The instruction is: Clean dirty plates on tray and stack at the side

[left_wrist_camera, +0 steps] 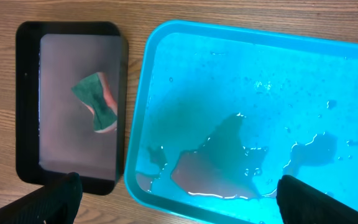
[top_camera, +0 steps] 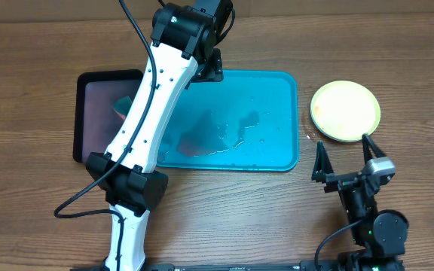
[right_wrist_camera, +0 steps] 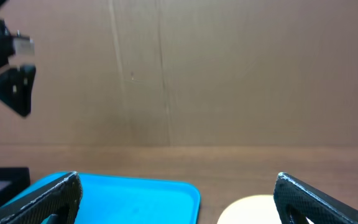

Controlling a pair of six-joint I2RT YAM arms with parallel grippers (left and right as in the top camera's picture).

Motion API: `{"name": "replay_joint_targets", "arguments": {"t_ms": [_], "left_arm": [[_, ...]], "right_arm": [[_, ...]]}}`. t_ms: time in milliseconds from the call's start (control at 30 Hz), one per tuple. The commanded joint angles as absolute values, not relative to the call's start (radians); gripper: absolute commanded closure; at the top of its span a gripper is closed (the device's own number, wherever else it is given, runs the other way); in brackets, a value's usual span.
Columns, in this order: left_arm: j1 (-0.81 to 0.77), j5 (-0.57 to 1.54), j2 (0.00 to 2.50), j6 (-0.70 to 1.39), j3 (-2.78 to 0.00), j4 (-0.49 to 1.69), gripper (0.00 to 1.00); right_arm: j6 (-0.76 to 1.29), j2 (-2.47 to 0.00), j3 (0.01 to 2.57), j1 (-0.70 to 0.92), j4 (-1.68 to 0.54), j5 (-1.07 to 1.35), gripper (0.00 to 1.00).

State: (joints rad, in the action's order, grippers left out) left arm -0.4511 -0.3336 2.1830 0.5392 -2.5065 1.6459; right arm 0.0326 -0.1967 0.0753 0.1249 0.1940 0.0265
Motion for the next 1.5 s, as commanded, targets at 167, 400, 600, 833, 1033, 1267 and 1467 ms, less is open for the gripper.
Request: {"name": "replay_joint_targets", "arguments": {"t_ms": [167, 400, 600, 833, 1033, 1267, 1467], "left_arm": [[-0.451, -0.343, 2.177, 0.519, -2.506, 1.645, 0.00], [-0.452, -0.343, 2.177, 0.519, -2.506, 1.645, 0.00], [-0.451, -0.343, 2.177, 0.519, -2.506, 1.645, 0.00], [-0.451, -0.343, 2.177, 0.519, -2.506, 1.645, 0.00], [-0.451, -0.343, 2.177, 0.519, -2.506, 1.645, 0.00], [-0.451, -0.343, 2.177, 0.519, -2.506, 1.645, 0.00], [-0.451, -0.343, 2.177, 0.519, -2.506, 1.645, 0.00]], "right_arm": [[0.021, -0.068, 0.008, 0.123, 0.141, 0.027, 0.00], [0.022, -0.002, 0.008, 0.123, -0.048, 0.027, 0.00], [0.022, -0.002, 0.008, 0.123, -0.084, 0.027, 0.00], [0.026, -0.002, 0.008, 0.123, -0.084, 0.027, 0.00], [0.026, -0.002, 0.008, 0.123, -0.084, 0.027, 0.00], [0.026, -0.002, 0.008, 0.123, -0.084, 0.027, 0.00], [0.026, -0.002, 0.008, 0.123, -0.083, 0.027, 0.00]]}}
